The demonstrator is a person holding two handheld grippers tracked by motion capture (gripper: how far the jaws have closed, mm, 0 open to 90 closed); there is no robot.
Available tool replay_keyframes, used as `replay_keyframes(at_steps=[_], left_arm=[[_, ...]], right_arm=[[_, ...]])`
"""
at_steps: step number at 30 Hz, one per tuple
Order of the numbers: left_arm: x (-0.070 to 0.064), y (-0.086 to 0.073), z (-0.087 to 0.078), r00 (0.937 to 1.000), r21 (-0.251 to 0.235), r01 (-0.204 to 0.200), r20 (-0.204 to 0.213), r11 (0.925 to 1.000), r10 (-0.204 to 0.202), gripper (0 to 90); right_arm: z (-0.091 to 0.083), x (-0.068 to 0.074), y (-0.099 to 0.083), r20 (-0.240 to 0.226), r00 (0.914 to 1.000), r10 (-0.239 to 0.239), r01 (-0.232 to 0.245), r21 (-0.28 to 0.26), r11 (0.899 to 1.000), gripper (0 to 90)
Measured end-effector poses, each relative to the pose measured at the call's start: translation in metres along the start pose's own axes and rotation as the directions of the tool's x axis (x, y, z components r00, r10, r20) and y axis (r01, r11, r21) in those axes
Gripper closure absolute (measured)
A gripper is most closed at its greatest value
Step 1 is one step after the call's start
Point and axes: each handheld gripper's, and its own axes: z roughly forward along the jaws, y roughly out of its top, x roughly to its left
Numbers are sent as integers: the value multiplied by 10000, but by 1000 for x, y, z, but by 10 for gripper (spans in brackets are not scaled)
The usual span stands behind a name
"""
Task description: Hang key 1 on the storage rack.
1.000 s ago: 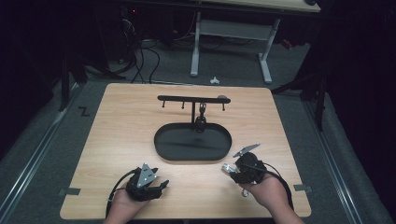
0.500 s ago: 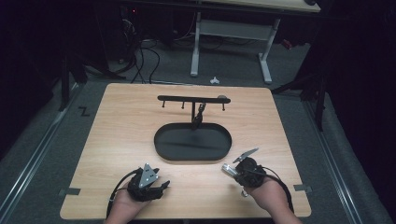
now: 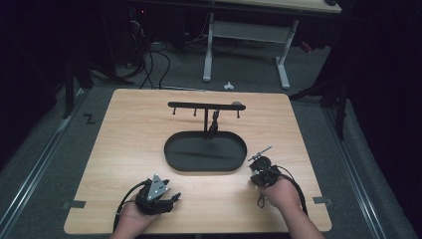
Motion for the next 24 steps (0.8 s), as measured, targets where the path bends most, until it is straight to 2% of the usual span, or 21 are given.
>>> replay_keyframes(at_steps=[4, 8, 12, 13, 15, 17, 18, 21, 22, 24], left_arm=[[0, 0, 1, 10000, 45, -17, 5, 10000, 17, 380], [-1, 0, 1, 10000, 63, -27, 16, 10000, 27, 380], [0, 0, 2, 10000, 132, -41, 23, 9999, 41, 380], [0, 0, 2, 10000, 139, -36, 22, 9999, 35, 380], [-1, 0, 2, 10000, 148, -38, 26, 9999, 38, 380], [-1, 0, 1, 10000, 132, -43, 19, 9999, 43, 380], [-1, 0, 1, 10000, 118, -39, 11, 9999, 39, 380], [-1, 0, 1, 10000, 85, -17, 4, 10000, 17, 380], [-1, 0, 1, 10000, 116, -20, 19, 9999, 20, 380], [-1, 0, 1, 10000, 99, -37, 27, 9999, 36, 380]], right_arm=[[-2, -20, -5, 297, 9981, 536, -536, -7, 9986, 879], [-5, -39, -18, 714, 9927, 968, -977, 99, 9952, 877], [-8, -47, -30, 999, 9893, 1065, -1091, 204, 9938, 860], [-10, -46, -33, 1056, 9875, 1173, -1194, 133, 9928, 840], [-19, -40, -33, 935, 9899, 1063, -1045, -243, 9942, 827], [-32, -29, -33, 470, 9940, 984, -952, -663, 9932, 828], [-35, -24, -33, 280, 9956, 891, -869, -712, 9937, 832], [-40, -4, -42, -221, 9995, 207, -214, -340, 9992, 865], [-39, 0, -45, -225, 9997, 48, -52, -196, 9998, 872], [-34, 5, -54, -319, 9995, -31, 38, 196, 9998, 890]])
